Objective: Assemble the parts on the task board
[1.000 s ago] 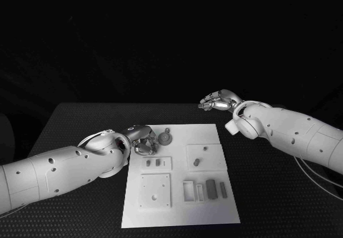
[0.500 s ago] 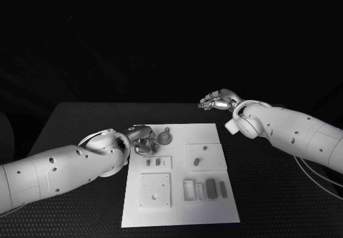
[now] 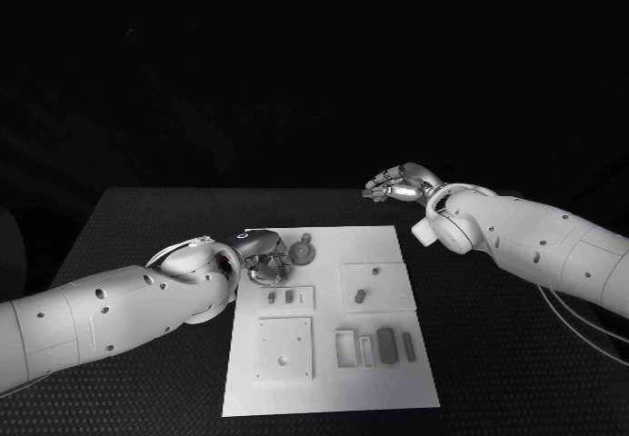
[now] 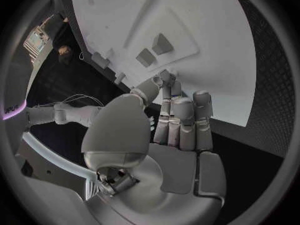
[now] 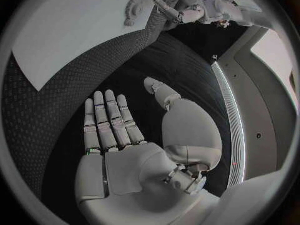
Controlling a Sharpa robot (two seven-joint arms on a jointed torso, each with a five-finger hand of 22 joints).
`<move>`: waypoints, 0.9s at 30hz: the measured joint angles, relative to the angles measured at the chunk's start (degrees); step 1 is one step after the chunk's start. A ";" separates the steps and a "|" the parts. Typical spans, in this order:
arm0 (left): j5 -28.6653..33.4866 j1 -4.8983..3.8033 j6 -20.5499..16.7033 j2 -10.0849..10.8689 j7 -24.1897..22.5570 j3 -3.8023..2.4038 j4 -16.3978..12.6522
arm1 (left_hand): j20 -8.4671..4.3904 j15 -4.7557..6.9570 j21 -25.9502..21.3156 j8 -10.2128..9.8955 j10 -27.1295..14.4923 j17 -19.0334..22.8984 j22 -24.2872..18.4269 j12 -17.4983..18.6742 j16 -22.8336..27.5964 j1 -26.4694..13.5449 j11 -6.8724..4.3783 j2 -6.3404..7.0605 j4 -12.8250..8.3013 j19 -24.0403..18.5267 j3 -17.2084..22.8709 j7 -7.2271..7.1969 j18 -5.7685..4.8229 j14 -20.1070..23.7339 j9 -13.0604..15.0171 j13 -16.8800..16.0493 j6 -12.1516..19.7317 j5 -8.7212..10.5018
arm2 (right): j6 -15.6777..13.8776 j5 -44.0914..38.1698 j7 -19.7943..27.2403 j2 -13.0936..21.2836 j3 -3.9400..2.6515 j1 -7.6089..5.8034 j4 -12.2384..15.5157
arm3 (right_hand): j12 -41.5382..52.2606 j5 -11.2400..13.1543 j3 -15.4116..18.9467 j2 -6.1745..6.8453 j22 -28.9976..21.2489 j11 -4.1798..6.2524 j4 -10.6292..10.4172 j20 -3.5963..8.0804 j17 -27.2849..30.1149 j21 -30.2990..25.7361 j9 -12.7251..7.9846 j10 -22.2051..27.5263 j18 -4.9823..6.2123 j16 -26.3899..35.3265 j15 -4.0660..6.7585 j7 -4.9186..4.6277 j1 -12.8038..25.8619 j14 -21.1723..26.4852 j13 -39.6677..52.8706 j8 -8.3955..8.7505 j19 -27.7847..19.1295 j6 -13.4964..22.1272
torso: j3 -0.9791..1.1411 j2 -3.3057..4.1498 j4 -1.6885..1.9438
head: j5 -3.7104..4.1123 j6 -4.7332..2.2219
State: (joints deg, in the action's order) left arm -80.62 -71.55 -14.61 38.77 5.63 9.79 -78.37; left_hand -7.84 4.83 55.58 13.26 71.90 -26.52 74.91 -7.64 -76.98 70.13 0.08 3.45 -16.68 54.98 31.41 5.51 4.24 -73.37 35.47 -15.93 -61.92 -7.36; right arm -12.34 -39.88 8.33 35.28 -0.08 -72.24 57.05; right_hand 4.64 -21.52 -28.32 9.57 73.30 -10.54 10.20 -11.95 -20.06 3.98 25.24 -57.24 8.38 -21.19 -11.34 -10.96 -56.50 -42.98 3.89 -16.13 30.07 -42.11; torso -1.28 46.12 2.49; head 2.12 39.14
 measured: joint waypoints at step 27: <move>-0.43 0.12 -0.05 -0.45 -1.47 0.37 0.94 | 0.01 0.00 0.00 0.01 0.19 0.07 0.03 0.39 0.00 0.35 -0.18 0.07 0.12 -0.01 0.10 0.10 0.58 0.00 -0.05 0.02 -0.10 0.20 | 0.00 0.00 0.00 0.00 0.00 0.00 -0.02 | -0.22 0.00 0.00 0.00 0.04 0.00 0.00 0.00 0.00 0.00 -0.05 0.00 0.00 0.00 0.00 0.00 0.00 0.00 0.00 0.00 0.00 0.00 | -0.07 -0.01 0.06 | 0.19 0.05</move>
State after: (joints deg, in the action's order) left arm -81.05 -71.43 -14.65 38.32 4.16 10.16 -77.43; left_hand -7.83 4.83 55.58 13.27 72.08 -26.45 74.94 -7.24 -76.98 70.49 -0.10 3.52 -16.56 54.97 31.51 5.61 4.82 -73.37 35.42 -15.91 -62.01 -7.16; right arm -12.34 -39.88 8.33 35.29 -0.08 -72.24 57.03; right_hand 4.42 -21.52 -28.32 9.57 73.34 -10.54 10.20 -11.95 -20.06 3.98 25.19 -57.24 8.38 -21.19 -11.34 -10.96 -56.50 -42.98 3.89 -16.13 30.07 -42.11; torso -1.35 46.11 2.55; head 2.31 39.19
